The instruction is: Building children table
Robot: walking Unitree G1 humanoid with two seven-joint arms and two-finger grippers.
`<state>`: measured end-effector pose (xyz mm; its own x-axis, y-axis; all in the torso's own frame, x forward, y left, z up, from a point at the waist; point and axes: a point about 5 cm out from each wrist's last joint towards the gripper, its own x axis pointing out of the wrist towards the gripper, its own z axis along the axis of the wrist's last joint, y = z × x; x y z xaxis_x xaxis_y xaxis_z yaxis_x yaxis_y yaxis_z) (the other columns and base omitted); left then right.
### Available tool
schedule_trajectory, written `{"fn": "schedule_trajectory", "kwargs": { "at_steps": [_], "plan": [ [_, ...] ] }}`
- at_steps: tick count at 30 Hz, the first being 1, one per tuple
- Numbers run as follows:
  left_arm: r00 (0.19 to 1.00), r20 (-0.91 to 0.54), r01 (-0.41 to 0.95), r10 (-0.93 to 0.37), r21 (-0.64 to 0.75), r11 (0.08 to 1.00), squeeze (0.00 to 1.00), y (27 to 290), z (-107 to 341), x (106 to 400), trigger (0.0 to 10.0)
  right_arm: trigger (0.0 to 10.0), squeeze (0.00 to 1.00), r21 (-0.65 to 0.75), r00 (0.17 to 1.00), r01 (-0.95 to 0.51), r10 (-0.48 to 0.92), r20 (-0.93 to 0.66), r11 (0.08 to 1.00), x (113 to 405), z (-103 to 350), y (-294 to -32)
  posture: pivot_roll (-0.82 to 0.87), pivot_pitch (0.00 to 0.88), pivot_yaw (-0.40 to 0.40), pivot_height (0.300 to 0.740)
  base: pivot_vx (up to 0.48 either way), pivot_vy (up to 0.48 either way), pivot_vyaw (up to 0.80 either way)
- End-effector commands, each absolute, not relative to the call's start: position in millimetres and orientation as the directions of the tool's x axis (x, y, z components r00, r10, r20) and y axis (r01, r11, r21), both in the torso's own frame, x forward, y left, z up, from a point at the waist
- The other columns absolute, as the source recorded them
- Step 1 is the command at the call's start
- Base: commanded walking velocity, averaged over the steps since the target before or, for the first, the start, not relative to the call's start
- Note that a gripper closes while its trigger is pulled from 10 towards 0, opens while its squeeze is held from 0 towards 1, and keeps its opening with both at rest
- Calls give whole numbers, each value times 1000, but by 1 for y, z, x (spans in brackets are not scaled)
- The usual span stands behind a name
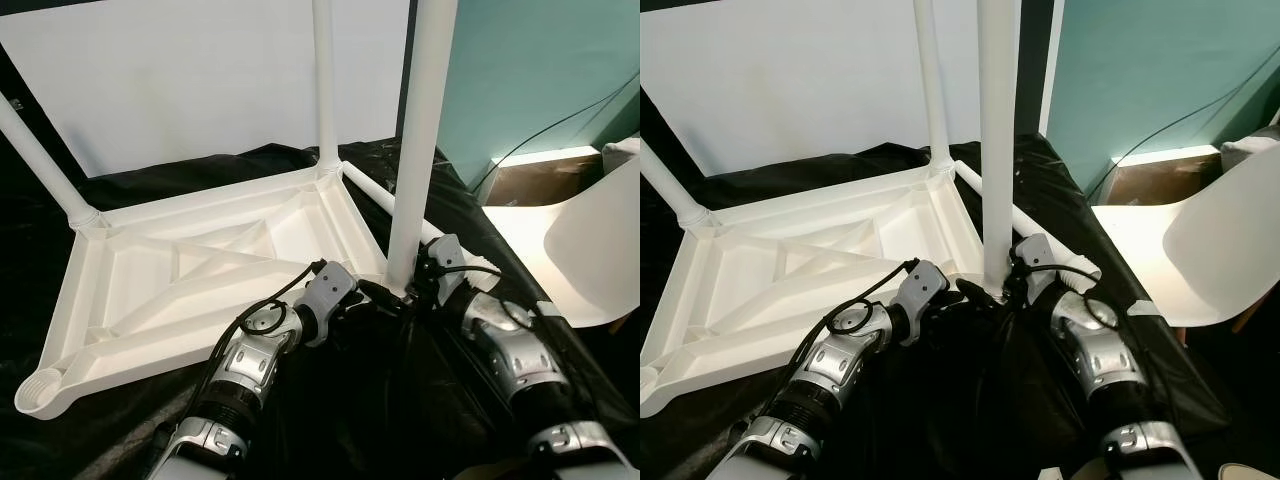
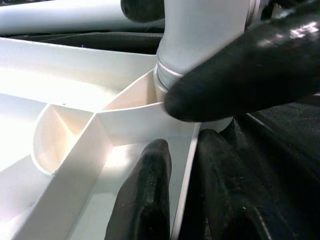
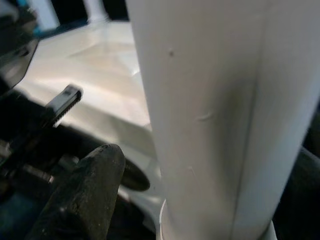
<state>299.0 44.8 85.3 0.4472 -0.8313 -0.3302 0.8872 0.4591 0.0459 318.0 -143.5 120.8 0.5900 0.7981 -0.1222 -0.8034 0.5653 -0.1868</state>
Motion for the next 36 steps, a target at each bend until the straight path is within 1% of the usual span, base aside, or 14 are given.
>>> {"fn": "schedule_trajectory", "kwargs": {
  "at_steps": [1, 4, 5, 6, 7, 13, 20, 23, 25, 26, 28, 29, 31, 36],
  "plan": [
    [397, -477, 874, -784, -63, 481, 0, 47, 44, 280, 10000, 10000, 0, -181, 516, -854, 838, -177, 488, 315, 113, -135, 63, 0, 27, 740, 0, 0, 0],
    [389, -481, 879, -785, -61, 473, 0, 48, 44, 279, 10000, 10000, 0, -215, 493, -867, 835, -246, 449, 326, 115, -142, 67, 0, 27, 740, 0, 0, 0],
    [389, -481, 879, -786, -61, 472, 0, 48, 44, 278, 10000, 3490, 0, -217, 467, -881, 843, -267, 420, 326, 116, -143, 74, 0, 24, 740, 0, 0, 0],
    [388, -481, 879, -786, -61, 472, 0, 47, 44, 278, 10000, 3490, 0, -217, 448, -891, 848, -282, 399, 326, 116, -144, 76, 0, 20, 740, 0, 0, 0],
    [388, -482, 879, -786, -61, 472, 0, 48, 43, 278, 10000, 0, 0, -201, 421, -905, 853, -310, 374, 326, 114, -147, 78, 0, 18, 740, 0, 0, 0],
    [390, -485, 879, -783, -58, 474, 0, 50, 44, 278, 10000, 0, 0, -162, 372, -928, 860, -349, 336, 322, 110, -154, 80, 0, 14, 740, 0, 0, 0],
    [389, -487, 881, -782, -53, 471, 0, 48, 44, 278, 10000, 0, 0, -130, 399, -917, 867, -299, 378, 318, 106, -156, 82, 0, 3, 740, 0, 0, 0],
    [401, -484, 873, -778, -56, 485, 0, 49, 43, 278, 10000, 0, 0, -78, 466, -885, 863, -198, 460, 313, 99, -142, 97, 0, -9, 740, 0, 0, 0],
    [401, -484, 873, -778, -56, 485, 0, 49, 43, 278, 10000, 0, 0, -78, 466, -885, 863, -198, 460, 313, 99, -142, 97, 0, -9, 740, 0, 0, 0],
    [401, -485, 872, -778, -58, 486, 0, 48, 42, 277, 10000, 0, 0, -49, 505, -863, 850, -153, 504, 309, 96, -135, 98, 0, -8, 740, 0, 0, 0],
    [399, -491, 872, -775, -60, 487, 0, 50, 41, 275, 10000, 0, 0, 32, 617, -786, 787, -31, 617, 299, 93, -116, 97, 0, -5, 740, 0, 0, 0],
    [399, -494, 871, -772, -59, 488, 0, 51, 41, 275, 10000, 0, 0, 64, 652, -757, 758, 7, 650, 296, 94, -110, 97, 0, -5, 740, 0, 0, 0],
    [400, -497, 870, -771, -58, 489, 0, 52, 40, 276, 10000, 0, 0, 82, 669, -742, 742, 27, 666, 294, 94, -107, 97, 0, -5, 740, 0, 0, 0],
    [363, -508, 888, -781, -65, 455, 0, 49, 38, 270, 10000, 0, 0, 148, 771, -636, 622, 133, 757, 295, 98, -101, 64, 0, 23, 740, 0, 0, 0]
  ]
}}
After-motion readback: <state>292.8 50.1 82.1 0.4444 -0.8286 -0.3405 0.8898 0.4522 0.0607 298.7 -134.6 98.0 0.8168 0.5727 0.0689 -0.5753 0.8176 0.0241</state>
